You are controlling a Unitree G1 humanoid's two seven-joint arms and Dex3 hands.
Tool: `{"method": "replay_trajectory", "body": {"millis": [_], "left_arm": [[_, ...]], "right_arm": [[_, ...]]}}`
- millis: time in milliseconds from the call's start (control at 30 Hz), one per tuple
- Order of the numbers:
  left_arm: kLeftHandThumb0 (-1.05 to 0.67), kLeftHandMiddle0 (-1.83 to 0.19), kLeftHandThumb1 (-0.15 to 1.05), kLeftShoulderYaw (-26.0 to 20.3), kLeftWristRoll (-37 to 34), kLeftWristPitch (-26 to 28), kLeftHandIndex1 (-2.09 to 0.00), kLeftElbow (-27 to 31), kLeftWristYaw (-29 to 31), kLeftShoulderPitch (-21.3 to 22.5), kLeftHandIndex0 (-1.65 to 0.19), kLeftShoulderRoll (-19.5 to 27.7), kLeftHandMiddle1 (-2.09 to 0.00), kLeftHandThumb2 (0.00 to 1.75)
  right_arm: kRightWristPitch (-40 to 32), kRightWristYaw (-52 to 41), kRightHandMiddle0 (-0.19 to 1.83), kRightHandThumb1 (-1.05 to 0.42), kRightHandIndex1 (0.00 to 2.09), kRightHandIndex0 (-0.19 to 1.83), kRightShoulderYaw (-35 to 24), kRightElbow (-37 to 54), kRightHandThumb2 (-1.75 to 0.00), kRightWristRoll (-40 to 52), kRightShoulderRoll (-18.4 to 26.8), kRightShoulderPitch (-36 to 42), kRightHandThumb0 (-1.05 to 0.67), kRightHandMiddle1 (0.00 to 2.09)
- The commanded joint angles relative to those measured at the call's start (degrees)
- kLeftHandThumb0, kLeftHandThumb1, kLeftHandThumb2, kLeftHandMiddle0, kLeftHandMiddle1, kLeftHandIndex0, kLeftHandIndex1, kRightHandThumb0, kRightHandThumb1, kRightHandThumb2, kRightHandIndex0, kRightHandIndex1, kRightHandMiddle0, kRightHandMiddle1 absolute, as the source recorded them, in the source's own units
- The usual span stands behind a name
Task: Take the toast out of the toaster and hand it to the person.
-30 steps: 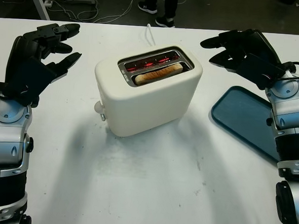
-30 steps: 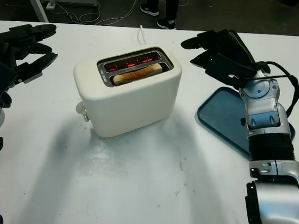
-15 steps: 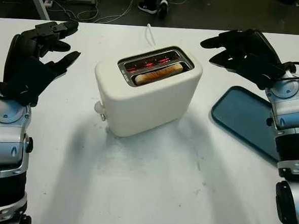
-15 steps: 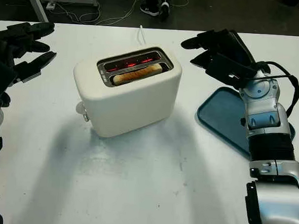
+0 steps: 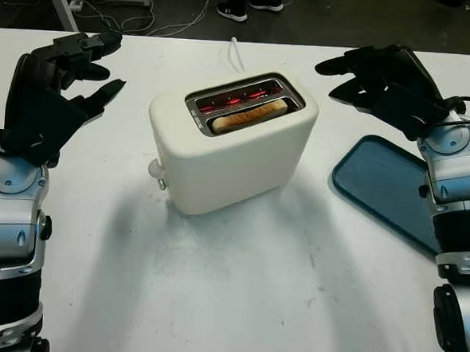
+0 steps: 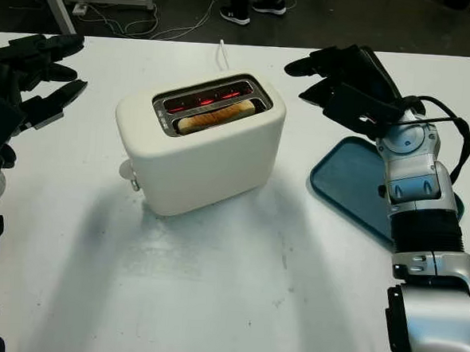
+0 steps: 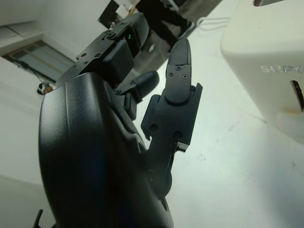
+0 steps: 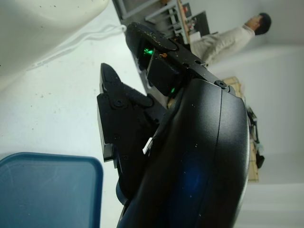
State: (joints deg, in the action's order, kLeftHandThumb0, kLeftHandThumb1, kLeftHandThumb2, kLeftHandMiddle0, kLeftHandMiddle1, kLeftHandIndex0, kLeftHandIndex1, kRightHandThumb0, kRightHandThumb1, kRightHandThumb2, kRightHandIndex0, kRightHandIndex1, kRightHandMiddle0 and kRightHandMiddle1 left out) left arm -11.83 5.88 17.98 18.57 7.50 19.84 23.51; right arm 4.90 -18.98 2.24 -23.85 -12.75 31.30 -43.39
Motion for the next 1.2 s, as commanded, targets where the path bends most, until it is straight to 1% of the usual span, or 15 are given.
{"method": "replay_trajectory", "body": {"millis": [0,300,367,533,667,800,1000,1167], "left_arm": [[-0.23,-0.27,0.85,-0.33,-0.04,-0.42,-0.06,0.25,-0.19,-0.30,-0.70,0.27,-1.12,0.29],[-0.19,-0.28,0.85,-0.08,0.17,-0.10,-0.07,0.20,-0.28,-0.22,-0.70,0.16,-1.12,0.29],[-0.20,-0.27,0.85,-0.08,0.14,-0.13,-0.07,0.26,-0.22,-0.30,-0.69,0.18,-1.11,0.29],[-0.19,-0.27,0.85,-0.10,0.13,0.44,-0.07,0.54,-0.11,-0.32,-0.69,0.28,-1.11,0.28],[-0.18,-0.28,0.85,0.33,1.40,-0.31,-0.08,0.28,-0.52,-0.63,-0.70,0.61,-1.11,0.28],[-0.17,-0.29,0.86,-0.08,0.58,-0.21,-0.08,0.29,-0.31,-0.44,-0.70,-0.15,-1.10,0.27],[-0.17,-0.28,0.85,-0.02,1.04,-0.65,-0.09,0.05,-0.45,-0.60,-0.69,-0.07,-1.10,0.27],[-0.17,-0.27,0.85,-0.14,1.36,0.09,-0.09,0.21,-0.05,-0.87,-0.68,0.44,-1.10,0.27]], "right_arm": [[0.07,0.09,0.92,-0.92,0.41,0.92,-0.35,0.25,-0.08,0.24,0.28,-0.48,-0.01,0.00],[1.66,0.34,0.92,-0.92,0.41,0.93,-0.42,-0.27,-0.08,0.44,0.28,-0.17,0.01,0.00],[1.34,0.38,0.92,-0.92,0.40,0.93,-0.09,-0.11,-0.08,-0.15,0.49,-0.23,-0.01,0.00],[1.40,0.14,0.92,-0.92,0.40,0.93,-0.16,-0.34,-0.07,0.07,0.40,-0.38,0.00,0.00],[1.02,0.30,0.92,-0.92,0.39,0.94,0.07,-0.07,-0.07,-0.38,0.44,-0.39,-0.01,0.00],[1.72,0.27,0.92,-0.92,0.39,0.94,0.28,-0.46,-0.07,-0.67,0.65,-0.51,-0.01,0.00],[1.05,0.23,0.92,-0.92,0.38,0.94,0.06,-0.11,-0.07,-0.67,0.54,-0.47,-0.01,0.00],[0.85,0.29,0.91,-0.92,0.37,0.94,-0.23,-0.09,-0.07,-0.39,0.52,-0.42,0.00,0.00]]}}
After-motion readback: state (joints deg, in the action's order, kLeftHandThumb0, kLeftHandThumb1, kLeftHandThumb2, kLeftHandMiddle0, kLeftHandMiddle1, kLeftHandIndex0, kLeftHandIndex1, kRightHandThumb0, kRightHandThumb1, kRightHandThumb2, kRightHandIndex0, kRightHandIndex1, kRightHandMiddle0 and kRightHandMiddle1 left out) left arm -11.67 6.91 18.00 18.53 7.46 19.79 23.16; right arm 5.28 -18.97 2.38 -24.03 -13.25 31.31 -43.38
